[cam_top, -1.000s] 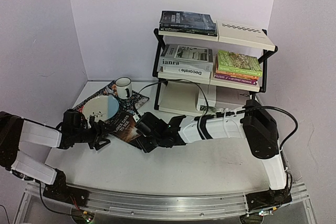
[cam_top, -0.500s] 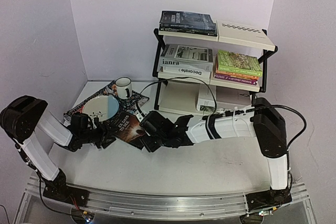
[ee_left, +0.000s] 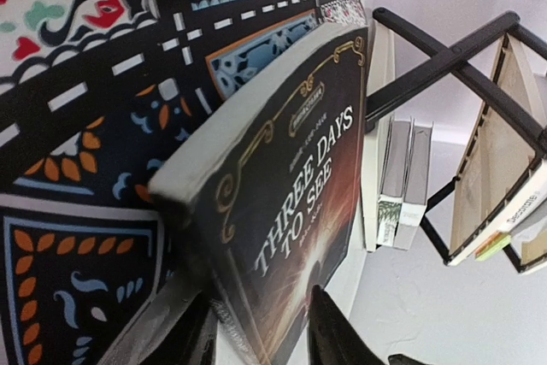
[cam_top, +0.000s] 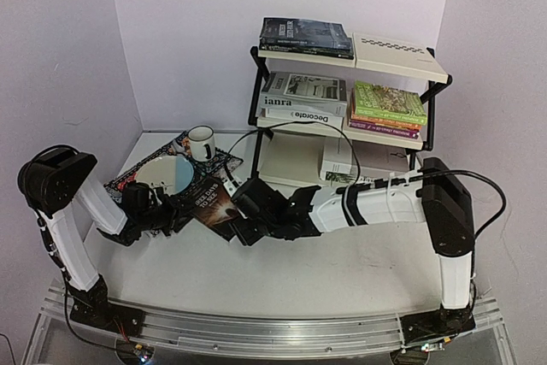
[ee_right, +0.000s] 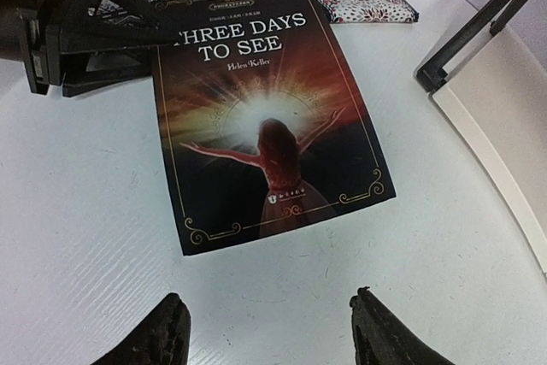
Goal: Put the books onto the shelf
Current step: Pick up the book at the center of the board.
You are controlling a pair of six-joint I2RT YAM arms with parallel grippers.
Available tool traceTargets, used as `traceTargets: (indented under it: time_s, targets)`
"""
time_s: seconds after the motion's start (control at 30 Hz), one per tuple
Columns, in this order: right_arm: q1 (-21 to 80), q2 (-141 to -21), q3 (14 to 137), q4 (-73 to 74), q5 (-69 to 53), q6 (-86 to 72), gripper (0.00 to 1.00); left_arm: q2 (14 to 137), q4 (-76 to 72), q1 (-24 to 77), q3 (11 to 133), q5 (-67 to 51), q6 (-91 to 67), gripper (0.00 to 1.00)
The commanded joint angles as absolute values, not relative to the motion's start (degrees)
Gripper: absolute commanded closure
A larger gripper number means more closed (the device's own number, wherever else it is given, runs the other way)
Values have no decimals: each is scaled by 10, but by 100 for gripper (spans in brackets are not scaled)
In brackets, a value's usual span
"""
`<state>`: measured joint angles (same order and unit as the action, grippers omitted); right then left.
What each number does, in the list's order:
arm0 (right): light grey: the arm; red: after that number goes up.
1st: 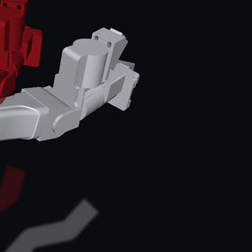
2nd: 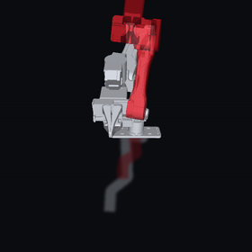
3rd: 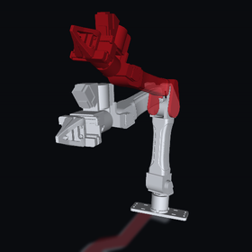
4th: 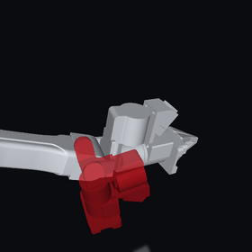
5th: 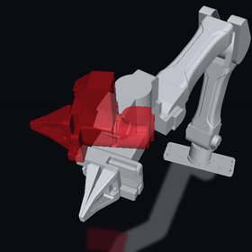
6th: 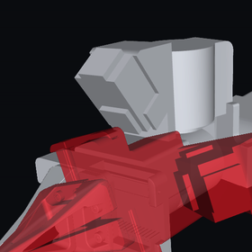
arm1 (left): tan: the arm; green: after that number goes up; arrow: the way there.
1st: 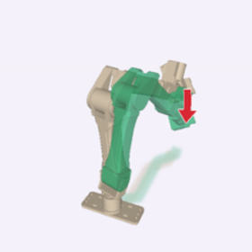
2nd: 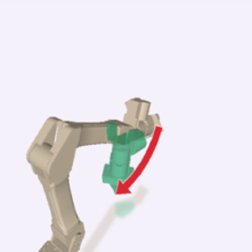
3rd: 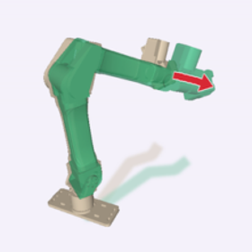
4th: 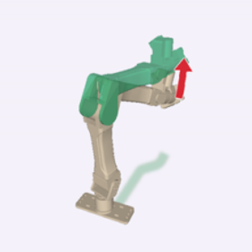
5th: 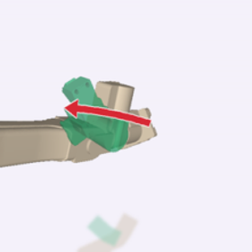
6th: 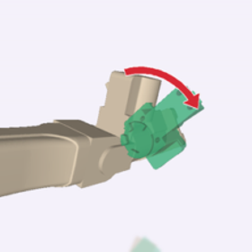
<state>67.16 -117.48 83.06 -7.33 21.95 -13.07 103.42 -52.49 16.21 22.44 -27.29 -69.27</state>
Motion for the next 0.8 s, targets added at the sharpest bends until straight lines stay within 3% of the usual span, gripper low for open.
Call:
traceTargets:
  time_s: [0.0, 0.23, 0.5, 0.77]
  targets:
    - [671, -1129, 826, -69, 239, -120, 36, 1036, -553, 175, 242, -238, -695, 71]
    - [671, -1111, 815, -71, 240, -111, 36, 1076, -555, 183, 278, -232, -701, 86]
    - [671, -1098, 803, -72, 250, -104, 36, 1098, -555, 184, 301, -238, -703, 92]
    - [653, -1142, 832, -51, 240, -141, 34, 1106, -555, 186, 288, -237, -720, 70]
